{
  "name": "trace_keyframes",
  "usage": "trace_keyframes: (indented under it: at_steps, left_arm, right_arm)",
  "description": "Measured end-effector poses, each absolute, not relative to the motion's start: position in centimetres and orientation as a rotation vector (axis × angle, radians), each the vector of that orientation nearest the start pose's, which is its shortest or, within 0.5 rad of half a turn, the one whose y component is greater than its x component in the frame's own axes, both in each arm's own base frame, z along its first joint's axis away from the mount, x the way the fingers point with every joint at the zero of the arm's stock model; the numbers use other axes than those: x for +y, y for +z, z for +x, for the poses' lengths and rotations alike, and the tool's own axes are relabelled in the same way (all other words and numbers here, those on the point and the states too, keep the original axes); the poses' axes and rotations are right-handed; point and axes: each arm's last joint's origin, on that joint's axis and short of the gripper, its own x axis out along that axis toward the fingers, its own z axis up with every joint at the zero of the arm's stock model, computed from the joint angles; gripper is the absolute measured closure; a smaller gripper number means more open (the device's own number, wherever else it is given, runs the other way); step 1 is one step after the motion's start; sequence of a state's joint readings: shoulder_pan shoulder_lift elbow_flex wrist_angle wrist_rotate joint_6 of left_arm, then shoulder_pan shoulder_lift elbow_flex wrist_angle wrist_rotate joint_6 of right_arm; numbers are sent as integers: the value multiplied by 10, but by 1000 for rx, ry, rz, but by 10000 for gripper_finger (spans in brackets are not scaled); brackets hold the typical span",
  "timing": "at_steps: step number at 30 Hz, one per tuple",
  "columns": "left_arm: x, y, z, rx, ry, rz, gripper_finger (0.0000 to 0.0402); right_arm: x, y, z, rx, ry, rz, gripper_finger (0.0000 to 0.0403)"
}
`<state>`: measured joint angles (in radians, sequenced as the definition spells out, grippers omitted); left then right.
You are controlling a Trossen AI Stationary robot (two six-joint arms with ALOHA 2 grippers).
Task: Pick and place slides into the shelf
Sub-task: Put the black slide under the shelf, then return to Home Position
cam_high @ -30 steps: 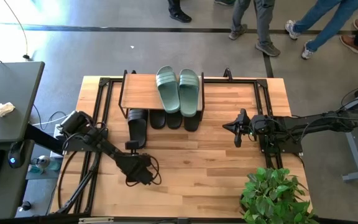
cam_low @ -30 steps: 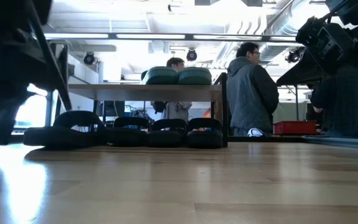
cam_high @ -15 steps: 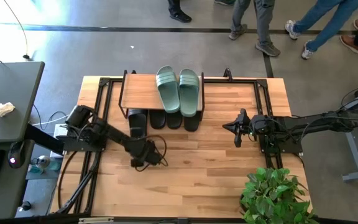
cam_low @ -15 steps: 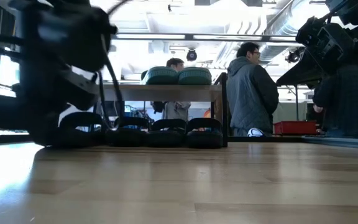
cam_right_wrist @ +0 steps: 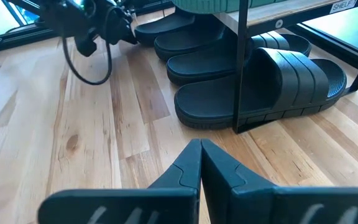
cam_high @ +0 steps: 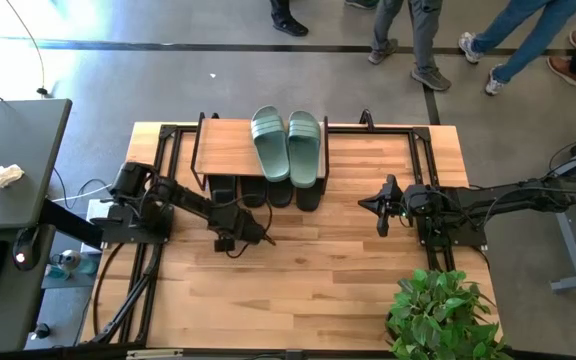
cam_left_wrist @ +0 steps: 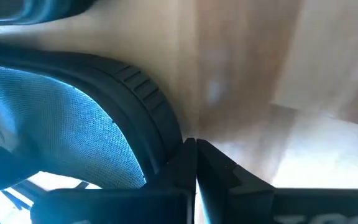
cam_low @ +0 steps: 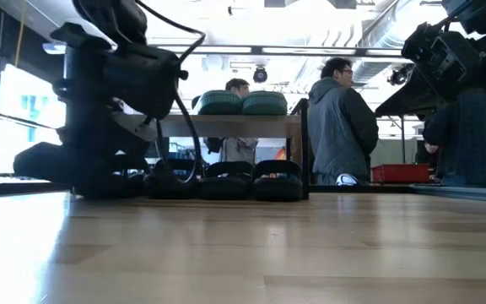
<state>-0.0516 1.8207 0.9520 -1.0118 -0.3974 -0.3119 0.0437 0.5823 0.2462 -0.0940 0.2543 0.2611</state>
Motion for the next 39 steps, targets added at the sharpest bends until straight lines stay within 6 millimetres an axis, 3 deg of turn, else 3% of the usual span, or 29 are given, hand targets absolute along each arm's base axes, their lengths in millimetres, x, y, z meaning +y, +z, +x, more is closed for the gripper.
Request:
trace_keyframes:
  at_steps: [9,21,31,39]
  left_arm:
    - [18,121,261,1788,527,206,401]
    - [16,121,262,1770,519,232,401]
    - [-23,131,262,1632,582,334,399]
    - [-66,173,257,1351,596,310,399]
  right_arm:
    - [-1,185,138,396,-261,192,403]
    - [-1,185,138,396,-261,192,403]
    - [-1,185,138,396,-261,192,403]
    - [-1,185,138,397,-261,192,403]
